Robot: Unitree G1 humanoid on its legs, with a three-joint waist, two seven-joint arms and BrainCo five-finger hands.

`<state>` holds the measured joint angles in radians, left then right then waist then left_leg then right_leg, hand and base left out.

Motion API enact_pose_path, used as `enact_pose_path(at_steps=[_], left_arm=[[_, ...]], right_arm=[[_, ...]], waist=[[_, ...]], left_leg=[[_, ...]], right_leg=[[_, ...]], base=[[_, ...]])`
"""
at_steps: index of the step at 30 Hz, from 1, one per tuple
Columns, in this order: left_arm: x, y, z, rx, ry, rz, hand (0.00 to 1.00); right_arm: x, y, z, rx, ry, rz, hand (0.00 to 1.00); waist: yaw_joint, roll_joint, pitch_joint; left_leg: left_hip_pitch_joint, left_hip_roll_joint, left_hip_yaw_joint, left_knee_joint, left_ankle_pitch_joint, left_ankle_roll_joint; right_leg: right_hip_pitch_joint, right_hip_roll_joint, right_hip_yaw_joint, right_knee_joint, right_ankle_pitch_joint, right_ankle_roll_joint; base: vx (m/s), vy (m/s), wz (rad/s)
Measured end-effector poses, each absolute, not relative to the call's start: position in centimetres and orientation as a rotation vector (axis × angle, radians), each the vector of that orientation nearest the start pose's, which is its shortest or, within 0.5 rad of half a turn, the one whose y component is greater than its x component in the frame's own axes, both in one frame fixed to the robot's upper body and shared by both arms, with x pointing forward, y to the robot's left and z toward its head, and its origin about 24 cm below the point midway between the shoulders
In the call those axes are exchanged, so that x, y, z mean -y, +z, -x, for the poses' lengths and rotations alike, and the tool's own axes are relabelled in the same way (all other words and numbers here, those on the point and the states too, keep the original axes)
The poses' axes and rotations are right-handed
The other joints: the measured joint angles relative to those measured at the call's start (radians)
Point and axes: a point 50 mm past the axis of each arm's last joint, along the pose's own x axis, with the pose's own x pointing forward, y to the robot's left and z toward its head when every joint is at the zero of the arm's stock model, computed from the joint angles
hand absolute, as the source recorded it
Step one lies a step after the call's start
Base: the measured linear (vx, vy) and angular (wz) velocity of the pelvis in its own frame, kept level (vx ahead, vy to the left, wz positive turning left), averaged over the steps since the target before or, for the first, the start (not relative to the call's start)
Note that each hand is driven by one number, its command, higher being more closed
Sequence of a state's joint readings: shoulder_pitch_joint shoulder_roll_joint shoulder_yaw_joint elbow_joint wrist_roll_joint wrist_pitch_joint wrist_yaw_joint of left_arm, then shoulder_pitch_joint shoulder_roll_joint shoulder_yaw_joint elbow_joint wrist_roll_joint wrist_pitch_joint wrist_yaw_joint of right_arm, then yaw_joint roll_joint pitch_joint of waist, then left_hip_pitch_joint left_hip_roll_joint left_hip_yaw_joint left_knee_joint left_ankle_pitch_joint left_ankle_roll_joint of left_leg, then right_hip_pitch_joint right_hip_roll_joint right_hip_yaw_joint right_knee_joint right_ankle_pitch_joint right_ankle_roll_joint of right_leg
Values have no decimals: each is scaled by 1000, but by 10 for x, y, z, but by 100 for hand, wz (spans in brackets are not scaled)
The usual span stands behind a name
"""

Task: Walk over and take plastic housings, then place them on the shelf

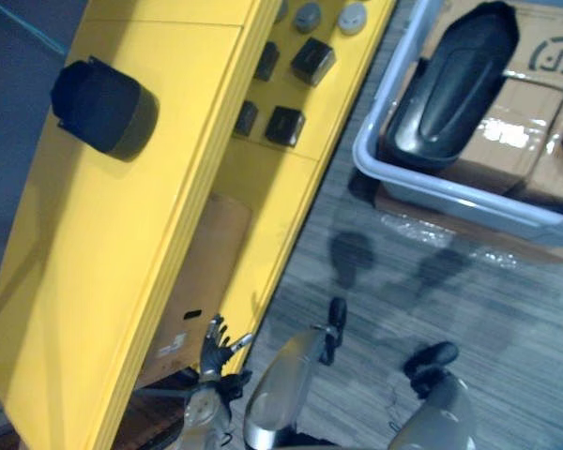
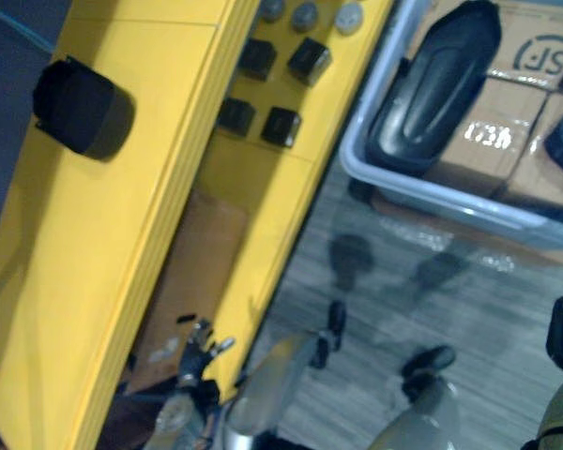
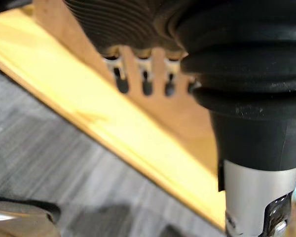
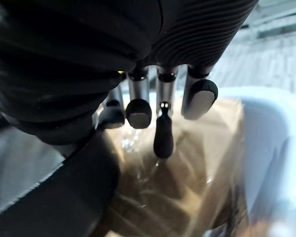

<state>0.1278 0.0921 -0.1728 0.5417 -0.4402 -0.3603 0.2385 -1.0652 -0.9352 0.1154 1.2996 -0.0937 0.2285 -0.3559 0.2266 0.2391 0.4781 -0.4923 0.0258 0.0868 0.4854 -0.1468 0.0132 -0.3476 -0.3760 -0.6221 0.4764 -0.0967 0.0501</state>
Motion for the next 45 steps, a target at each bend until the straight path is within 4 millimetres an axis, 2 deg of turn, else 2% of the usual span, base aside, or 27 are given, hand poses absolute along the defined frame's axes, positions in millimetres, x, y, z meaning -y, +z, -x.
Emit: enact_pose_path(at_steps=[4, 8, 10, 12, 13, 16, 17, 19, 21, 23, 27, 30, 32, 34, 35, 36, 37, 39, 42, 45], left_arm=[[-178, -68, -188, -315, 372, 257, 0], [-177, -51, -196, -235, 388, 279, 0], [-174, -31, -201, -134, 379, 305, 0], [-169, -1, -204, 1, 344, 327, 0], [-168, 5, -204, 30, 333, 322, 0], [-158, 32, -206, 139, 250, 312, 0], [-158, 35, -206, 151, 238, 310, 0], [-157, 46, -207, 192, 203, 300, 0], [-155, 50, -210, 210, 173, 291, 0], [-152, 56, -216, 238, 152, 295, 0], [-135, 80, -234, 331, 65, 315, 0], [-118, 93, -246, 354, -16, 317, 0], [-107, 93, -252, 322, -66, 297, 0], [-89, 88, -275, 230, -169, 223, 0], [-83, 88, -283, 203, -194, 197, 0], [-75, 86, -301, 153, -227, 139, 0], [-73, 86, -309, 133, -228, 114, 0], [-71, 98, -337, 85, -206, 126, 0], [-66, 125, -360, 105, -160, 195, 0], [-62, 139, -368, 123, -120, 218, 0]], right_arm=[[410, 223, -328, -217, -1004, 768, 100], [394, 224, -340, -170, -981, 803, 100], [387, 228, -344, -129, -986, 806, 100], [379, 236, -345, -41, -1006, 846, 100], [377, 236, -345, -19, -1009, 862, 100], [365, 225, -344, 72, -1008, 858, 100], [363, 222, -344, 79, -1003, 863, 100], [357, 207, -344, 86, -982, 869, 100], [353, 202, -345, 82, -974, 863, 100], [352, 200, -346, 81, -974, 860, 100], [335, 194, -353, 132, -966, 823, 100], [316, 208, -361, 233, -967, 798, 100], [298, 222, -365, 343, -941, 817, 100], [270, 244, -367, 521, -897, 823, 100], [264, 248, -367, 556, -888, 821, 100], [250, 252, -368, 604, -859, 814, 100], [241, 252, -370, 620, -841, 807, 100], [214, 255, -372, 691, -777, 768, 100], [193, 255, -372, 732, -732, 733, 100], [172, 253, -372, 773, -677, 716, 100]], waist=[[-15, -53, 37], [-26, -67, 46], [-33, -78, 51], [-50, -94, 54], [-52, -100, 55], [-79, -147, 50], [-81, -157, 48], [-86, -199, 27], [-87, -220, 16], [-86, -225, 14], [-78, -228, 14], [-72, -231, 14], [-71, -239, 9], [-78, -258, -1], [-83, -263, -1], [-95, -277, -3], [-102, -288, -7], [-129, -323, -20], [-161, -333, -21], [-175, -336, -21]], left_leg=[[8, 29, 17, 16, -9, -3], [65, 49, 35, 4, -8, -5], [101, 54, 37, -16, -4, -12], [129, 64, 37, -38, 3, -23], [139, 68, 37, -44, 5, -25], [206, 76, 58, -80, 10, -32], [217, 81, 64, -83, 10, -32], [231, 93, 78, -94, 10, -33], [229, 100, 87, -93, 9, -35], [226, 102, 89, -91, 8, -36], [192, 123, 91, -61, 3, -40], [173, 138, 94, -48, 2, -41], [174, 145, 117, -49, 2, -41], [159, 158, 143, -46, 3, -41], [157, 160, 145, -45, 3, -41], [158, 167, 155, -40, 3, -41], [158, 170, 164, -40, 3, -41], [160, 179, 195, -38, 3, -41], [163, 186, 218, -33, 2, -42], [183, 196, 249, -39, -2, -47]], right_leg=[[3, 27, 19, -4, -1, -6], [52, 47, 27, -28, 9, 0], [83, 55, 27, -44, 9, 0], [112, 77, 23, -78, 20, -3], [122, 83, 23, -90, 24, -4], [183, 107, 28, -143, 41, -2], [194, 113, 33, -155, 46, -2], [209, 136, 43, -198, 66, -3], [209, 149, 50, -222, 82, -9], [210, 154, 51, -234, 92, -7], [208, 185, 53, -277, 128, -16], [202, 205, 57, -305, 151, -25], [190, 212, 79, -317, 163, -26], [166, 225, 105, -340, 187, -32], [166, 229, 107, -347, 191, -33], [166, 236, 117, -356, 200, -36], [162, 240, 126, -363, 205, -38], [147, 249, 158, -382, 225, -43], [143, 256, 181, -399, 242, -46], [140, 263, 212, -401, 249, -50]], base=[[-69, 8, -21], [-11, -10, -12], [6, -20, -5], [1, -31, -5], [23, -30, -11], [30, -19, -13], [12, 1, -24], [2, 7, -22], [-27, 26, -16], [-66, 46, -8], [-103, 43, -5], [-102, 21, -11], [-70, 22, -32], [-66, 35, -38], [-65, 38, -25], [-41, 22, -19], [-58, 32, -39], [-37, 43, -40], [-43, 67, -24], [-46, 50, -31]])
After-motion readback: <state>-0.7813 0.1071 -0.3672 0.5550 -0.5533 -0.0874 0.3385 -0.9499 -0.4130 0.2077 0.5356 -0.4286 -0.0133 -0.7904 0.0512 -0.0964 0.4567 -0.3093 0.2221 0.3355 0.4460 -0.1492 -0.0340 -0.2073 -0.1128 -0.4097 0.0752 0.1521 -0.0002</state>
